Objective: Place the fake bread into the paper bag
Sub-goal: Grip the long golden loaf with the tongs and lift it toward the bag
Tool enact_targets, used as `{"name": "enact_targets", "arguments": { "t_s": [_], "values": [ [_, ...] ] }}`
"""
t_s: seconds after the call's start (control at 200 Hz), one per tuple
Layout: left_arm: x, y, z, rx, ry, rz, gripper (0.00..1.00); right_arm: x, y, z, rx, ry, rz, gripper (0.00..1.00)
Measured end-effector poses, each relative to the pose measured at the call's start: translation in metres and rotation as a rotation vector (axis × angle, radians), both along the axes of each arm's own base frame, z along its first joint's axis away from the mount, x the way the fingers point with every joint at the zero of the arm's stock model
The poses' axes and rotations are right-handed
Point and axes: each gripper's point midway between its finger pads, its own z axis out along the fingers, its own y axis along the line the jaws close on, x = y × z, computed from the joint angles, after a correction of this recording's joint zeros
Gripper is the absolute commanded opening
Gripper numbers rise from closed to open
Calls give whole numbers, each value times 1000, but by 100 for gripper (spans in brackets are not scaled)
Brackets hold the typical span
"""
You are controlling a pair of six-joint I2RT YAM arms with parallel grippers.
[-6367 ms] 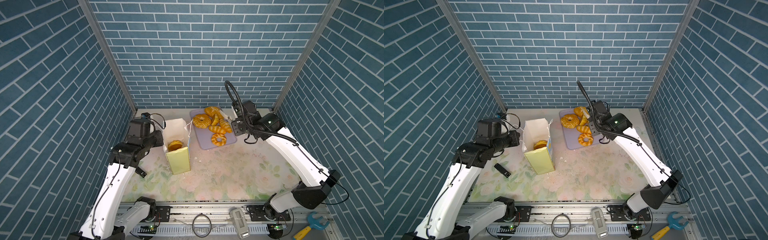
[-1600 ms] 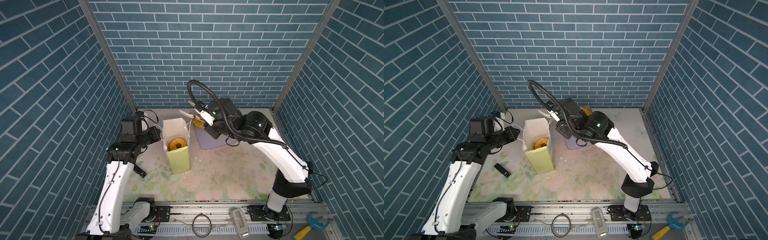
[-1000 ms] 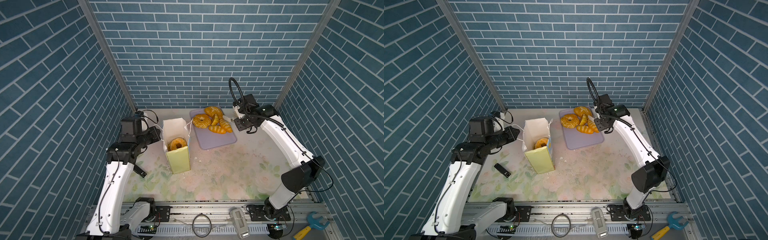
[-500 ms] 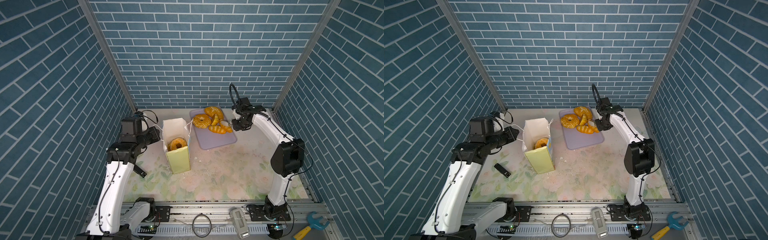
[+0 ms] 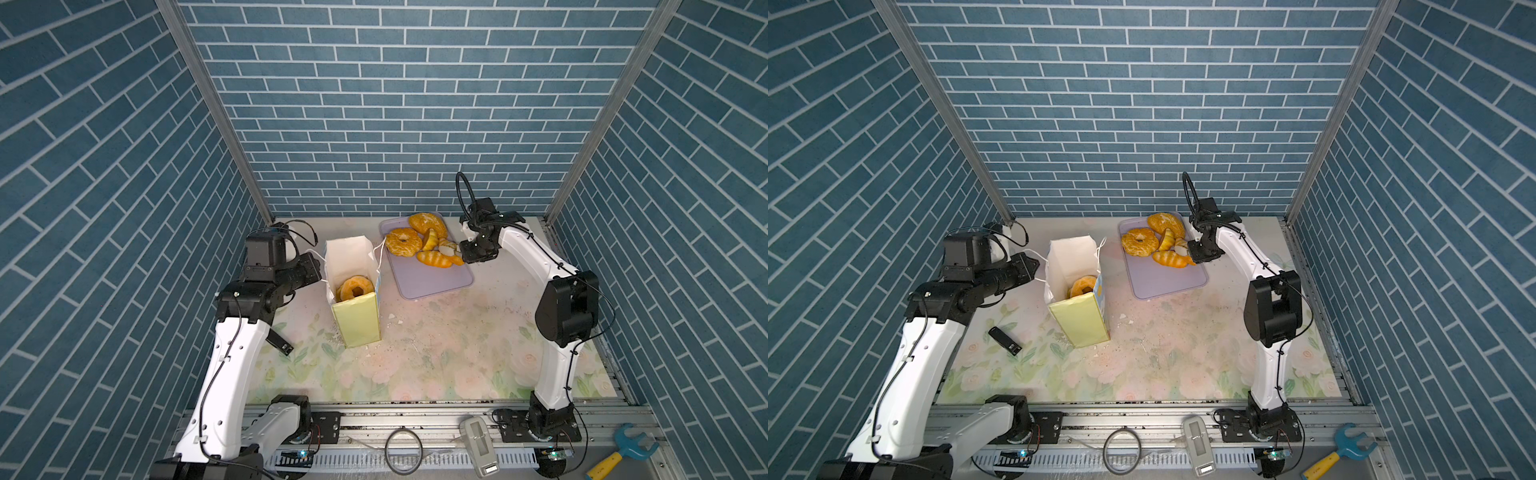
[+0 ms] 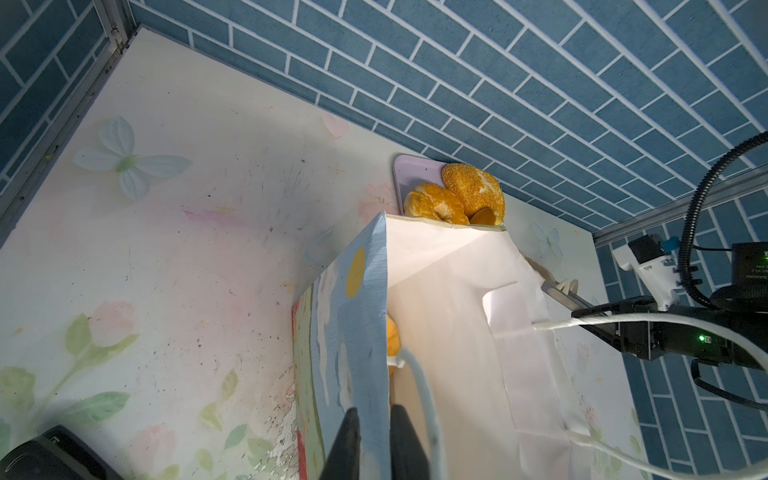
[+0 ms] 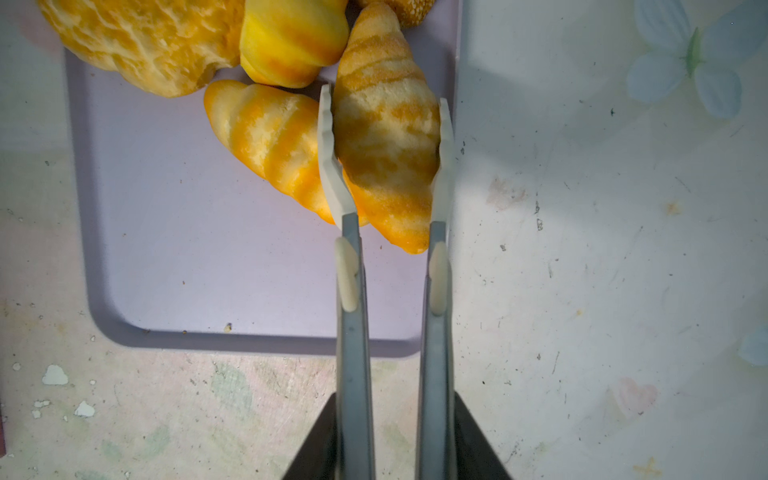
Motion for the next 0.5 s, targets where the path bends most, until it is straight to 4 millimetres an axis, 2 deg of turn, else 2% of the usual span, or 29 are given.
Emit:
{"name": "enact_targets", "arguments": {
  "t_s": [0.23, 0.5],
  "values": [
    [0, 0, 0, 0, 0, 0, 17, -12, -1, 3, 14, 11, 3, 27],
    [-1, 0, 1, -1, -5, -1, 17, -46, -3, 22, 35, 8, 25, 24]
  ]
}}
